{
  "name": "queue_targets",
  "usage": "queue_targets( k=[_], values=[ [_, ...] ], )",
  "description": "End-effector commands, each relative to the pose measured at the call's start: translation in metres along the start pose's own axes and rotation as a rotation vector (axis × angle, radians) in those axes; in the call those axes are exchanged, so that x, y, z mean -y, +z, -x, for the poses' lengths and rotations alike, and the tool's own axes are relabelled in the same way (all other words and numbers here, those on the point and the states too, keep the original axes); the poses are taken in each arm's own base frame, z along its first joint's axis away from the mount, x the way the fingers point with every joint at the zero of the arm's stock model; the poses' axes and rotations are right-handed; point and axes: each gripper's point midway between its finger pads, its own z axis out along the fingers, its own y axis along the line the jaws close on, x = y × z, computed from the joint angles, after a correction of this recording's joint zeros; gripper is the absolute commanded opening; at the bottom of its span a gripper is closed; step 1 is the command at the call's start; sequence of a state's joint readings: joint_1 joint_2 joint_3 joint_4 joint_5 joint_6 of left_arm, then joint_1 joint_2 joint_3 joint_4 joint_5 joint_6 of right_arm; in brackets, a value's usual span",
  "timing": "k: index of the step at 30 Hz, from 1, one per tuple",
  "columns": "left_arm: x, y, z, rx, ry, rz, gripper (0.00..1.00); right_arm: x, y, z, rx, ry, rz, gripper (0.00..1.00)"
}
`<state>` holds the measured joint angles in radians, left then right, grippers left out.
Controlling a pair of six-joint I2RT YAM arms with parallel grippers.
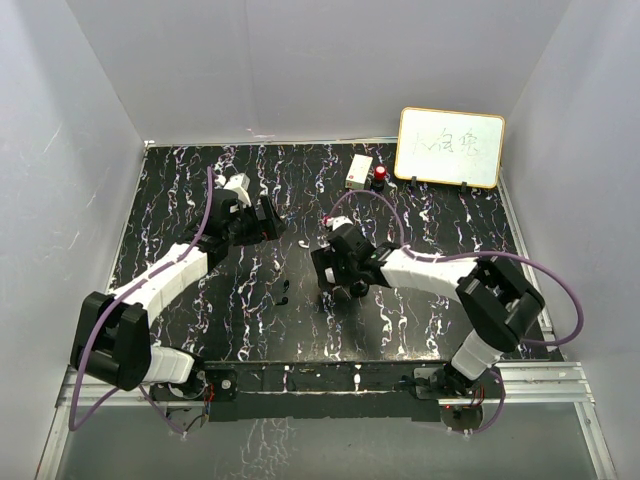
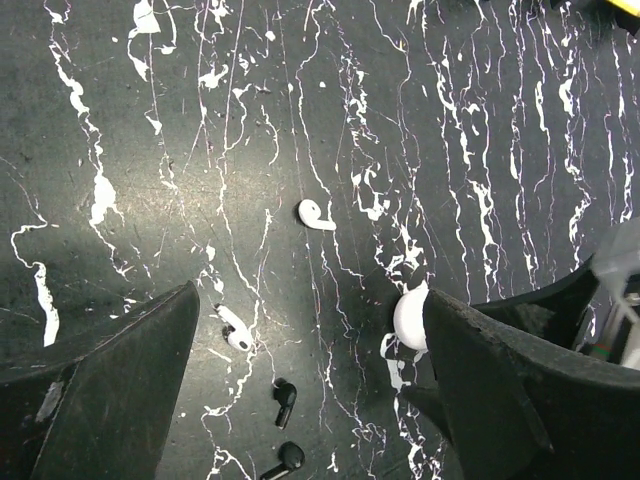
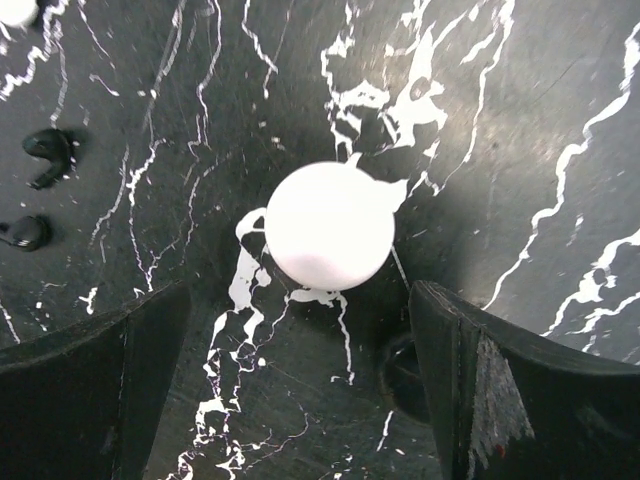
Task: Insert the wireless bluetooth earbuds into the charging case
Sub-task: Pick up the charging case at the center of the board.
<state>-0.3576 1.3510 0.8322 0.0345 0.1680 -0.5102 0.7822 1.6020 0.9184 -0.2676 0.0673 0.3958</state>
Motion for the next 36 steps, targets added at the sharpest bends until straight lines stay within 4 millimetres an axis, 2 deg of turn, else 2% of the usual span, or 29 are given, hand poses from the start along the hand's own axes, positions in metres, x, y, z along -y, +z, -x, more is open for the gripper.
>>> queue_targets(
  k=[1,9,16,24,31,36],
  values=[
    [0.010,-0.014,0.014,0.033,0.035,-0.012,0.92,-0.006,0.003,0.006,0.024,0.052,-0.065,0.88],
    [0.008,-0.015,0.013,0.031,0.043,-0.003,0.92,-0.008,0.014,-0.005,-0.004,0.061,-0.134,0.85],
    [0.005,-0.015,0.011,0.028,0.043,0.008,0.93,-0.018,0.016,-0.001,0.008,0.052,-0.107,0.85],
    [0.003,-0.018,0.011,0.028,0.048,0.021,0.93,-0.047,0.010,0.011,0.048,0.017,-0.015,0.84],
    [0.002,-0.019,0.010,0.028,0.055,0.025,0.93,-0.047,-0.015,0.030,0.131,0.035,-0.025,0.85],
    [0.015,-0.016,0.006,0.002,0.086,-0.048,0.89,-0.021,-0.049,0.059,0.254,0.076,-0.131,0.87]
  ],
)
